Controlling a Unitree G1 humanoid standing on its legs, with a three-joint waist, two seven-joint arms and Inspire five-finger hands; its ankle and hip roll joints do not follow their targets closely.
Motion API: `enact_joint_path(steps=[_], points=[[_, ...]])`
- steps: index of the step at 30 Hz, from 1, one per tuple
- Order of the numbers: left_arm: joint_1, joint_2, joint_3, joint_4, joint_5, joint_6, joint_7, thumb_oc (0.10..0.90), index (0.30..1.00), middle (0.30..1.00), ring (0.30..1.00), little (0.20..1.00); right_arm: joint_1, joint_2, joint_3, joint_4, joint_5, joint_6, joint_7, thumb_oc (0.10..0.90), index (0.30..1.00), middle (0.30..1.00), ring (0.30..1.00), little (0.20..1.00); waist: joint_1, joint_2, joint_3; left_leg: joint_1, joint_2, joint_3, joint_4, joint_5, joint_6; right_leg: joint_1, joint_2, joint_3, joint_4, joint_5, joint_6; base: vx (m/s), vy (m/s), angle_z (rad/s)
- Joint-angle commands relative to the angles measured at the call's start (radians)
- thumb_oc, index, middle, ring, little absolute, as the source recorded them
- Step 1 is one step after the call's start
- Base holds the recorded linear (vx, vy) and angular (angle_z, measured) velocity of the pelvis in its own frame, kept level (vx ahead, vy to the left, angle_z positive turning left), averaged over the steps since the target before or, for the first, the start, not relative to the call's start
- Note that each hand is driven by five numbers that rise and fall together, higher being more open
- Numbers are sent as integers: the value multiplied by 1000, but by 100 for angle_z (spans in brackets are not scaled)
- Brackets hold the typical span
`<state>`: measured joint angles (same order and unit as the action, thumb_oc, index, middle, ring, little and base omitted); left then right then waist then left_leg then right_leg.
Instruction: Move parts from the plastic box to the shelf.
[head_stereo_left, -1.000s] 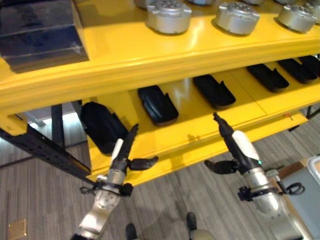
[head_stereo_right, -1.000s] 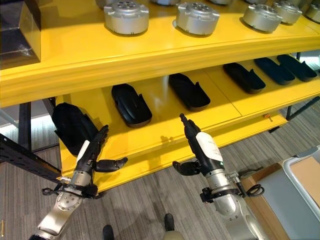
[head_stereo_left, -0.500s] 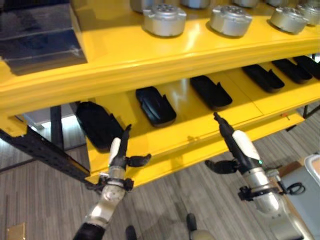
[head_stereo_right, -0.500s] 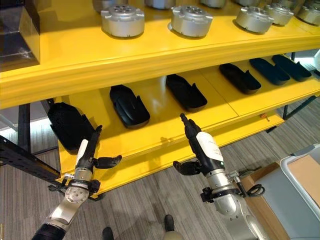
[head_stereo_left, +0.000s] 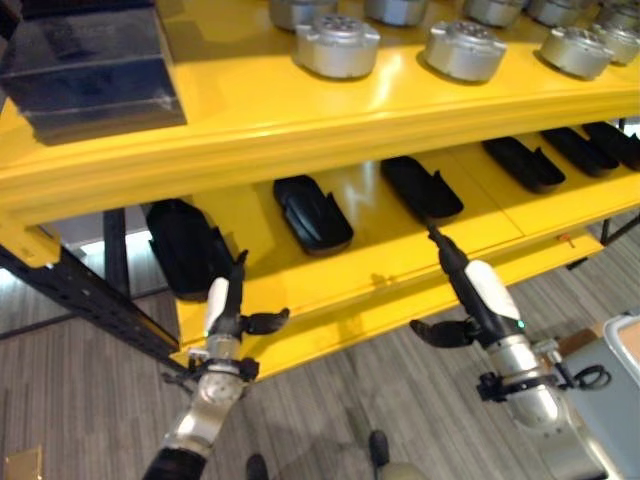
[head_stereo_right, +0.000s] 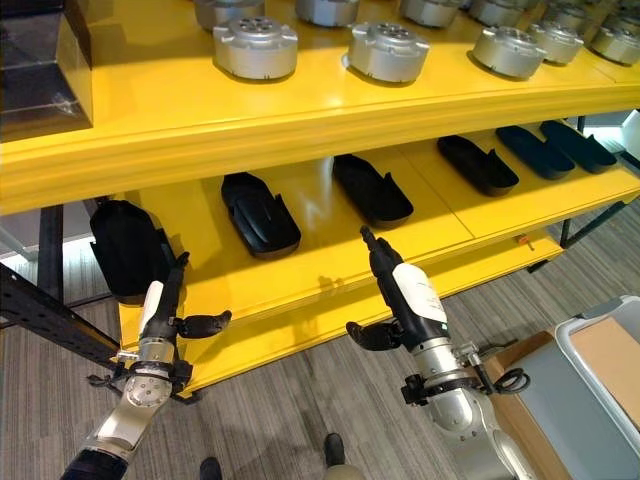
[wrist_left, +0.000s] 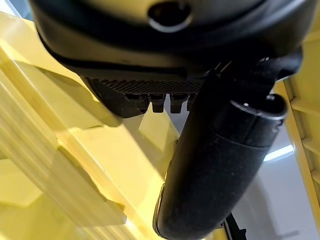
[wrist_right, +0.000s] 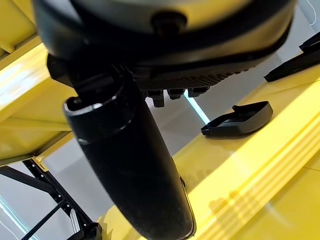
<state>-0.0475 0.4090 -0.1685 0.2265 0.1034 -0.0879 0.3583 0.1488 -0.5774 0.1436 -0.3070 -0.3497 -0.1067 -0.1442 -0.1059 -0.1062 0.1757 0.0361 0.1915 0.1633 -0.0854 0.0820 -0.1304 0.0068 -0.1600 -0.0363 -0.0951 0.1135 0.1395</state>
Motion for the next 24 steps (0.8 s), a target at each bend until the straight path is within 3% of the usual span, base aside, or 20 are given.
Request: enact_joint_path(steps=[1, 10, 14, 24], points=[[-52, 23, 46, 46, 12, -12, 10, 900, 1000, 1000, 1000, 1000, -112, -29, -89, -101, 22, -84, -75, 900, 1000, 1000, 1000, 1000, 1, 10, -7, 78, -16, 22, -2, -56, 44, 76, -2, -14, 11, -42, 10, 0, 0, 0], [-51, 28, 57, -40, -10, -30, 11, 900, 1000, 1000, 1000, 1000, -110, -18, -103, -98, 8, -79, -88, 900, 1000, 1000, 1000, 1000, 5, 10, -10, 79, -18, 18, -2, -60, 47, 82, -4, -19, 11, -45, 10, 0, 0, 0], [-42, 39, 51, -217, -50, -61, -38, 900, 1000, 1000, 1000, 1000, -106, -9, -118, -104, 2, -75, -87, 900, 1000, 1000, 1000, 1000, 7, 13, -9, 83, -21, 15, -2, -63, 50, 86, -3, -19, 11, -47, 8, 0, 0, 0], [-68, 43, 28, -414, -169, -108, -73, 900, 1000, 1000, 1000, 1000, -93, -3, -133, -126, -3, -73, -89, 900, 1000, 1000, 1000, 1000, 3, 18, -6, 84, -20, 9, -2, -63, 53, 88, -2, -19, 12, -47, 4, 0, 0, 0]])
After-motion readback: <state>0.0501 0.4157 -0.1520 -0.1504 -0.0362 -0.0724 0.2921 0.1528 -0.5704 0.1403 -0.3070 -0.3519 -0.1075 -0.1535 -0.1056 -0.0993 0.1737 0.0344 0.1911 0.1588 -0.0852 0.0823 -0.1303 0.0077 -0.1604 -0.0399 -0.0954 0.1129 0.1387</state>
